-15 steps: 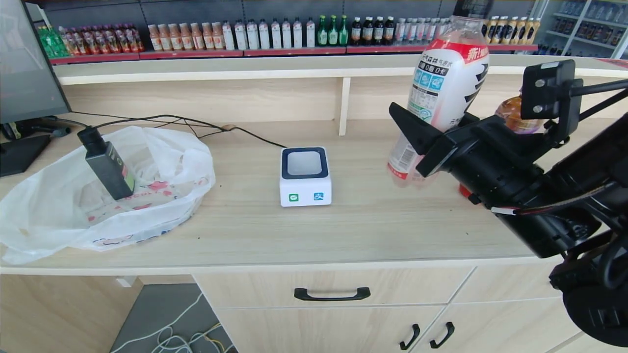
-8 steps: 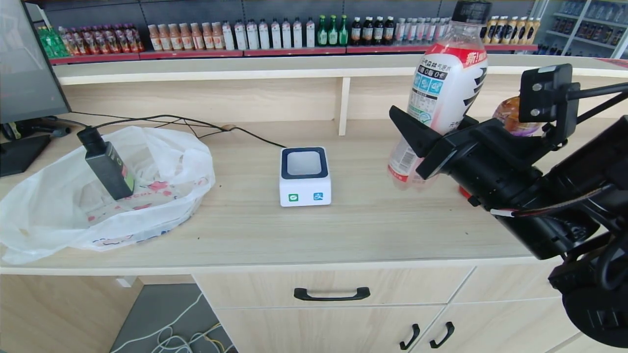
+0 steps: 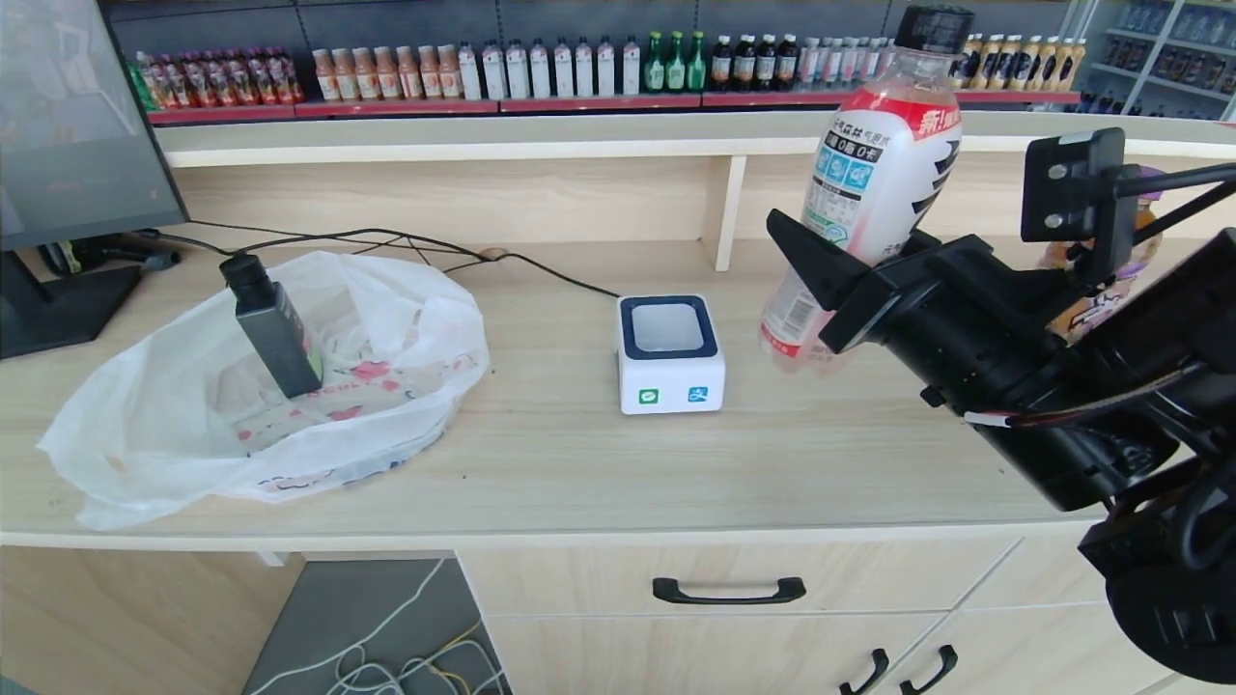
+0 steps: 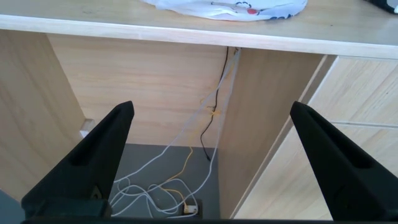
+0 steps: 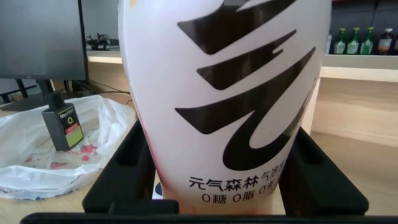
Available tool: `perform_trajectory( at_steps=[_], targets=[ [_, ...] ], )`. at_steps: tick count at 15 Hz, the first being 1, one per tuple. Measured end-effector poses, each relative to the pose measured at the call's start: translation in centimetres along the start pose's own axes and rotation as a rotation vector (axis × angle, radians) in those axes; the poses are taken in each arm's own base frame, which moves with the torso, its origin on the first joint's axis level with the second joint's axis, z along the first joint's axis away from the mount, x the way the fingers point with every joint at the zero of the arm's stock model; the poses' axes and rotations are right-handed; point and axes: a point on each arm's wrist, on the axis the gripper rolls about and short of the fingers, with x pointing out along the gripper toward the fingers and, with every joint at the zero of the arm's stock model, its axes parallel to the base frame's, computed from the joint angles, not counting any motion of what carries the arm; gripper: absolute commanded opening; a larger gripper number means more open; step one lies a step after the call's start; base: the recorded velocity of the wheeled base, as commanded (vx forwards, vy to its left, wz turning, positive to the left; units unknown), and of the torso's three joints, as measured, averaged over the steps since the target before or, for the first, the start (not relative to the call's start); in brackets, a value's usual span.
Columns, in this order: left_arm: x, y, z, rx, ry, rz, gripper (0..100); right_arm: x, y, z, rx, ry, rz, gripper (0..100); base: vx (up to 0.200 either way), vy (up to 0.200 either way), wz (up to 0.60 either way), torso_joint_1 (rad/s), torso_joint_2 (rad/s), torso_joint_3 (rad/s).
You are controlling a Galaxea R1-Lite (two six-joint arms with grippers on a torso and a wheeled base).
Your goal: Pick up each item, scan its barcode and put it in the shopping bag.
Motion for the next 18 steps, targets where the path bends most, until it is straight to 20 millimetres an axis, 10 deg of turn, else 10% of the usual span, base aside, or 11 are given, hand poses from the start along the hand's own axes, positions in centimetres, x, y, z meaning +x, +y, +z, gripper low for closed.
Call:
perform_trajectory(
  at_steps=[7,18],
  targets=[
    [0.0,0.0,0.0,0.000,0.000,0.000,100,-0.5,0.0,-0.6,0.001,0.030,0.001,0,0.000,0.200,0.00,0.004,0.00,0.002],
    [0.0,0.0,0.0,-0.001,0.000,0.001,100,-0.1,-3.2,0.0,-0.193,-0.019,0.131,0,0.000,0.000,0.00,0.000,0.00,0.000]
  ],
)
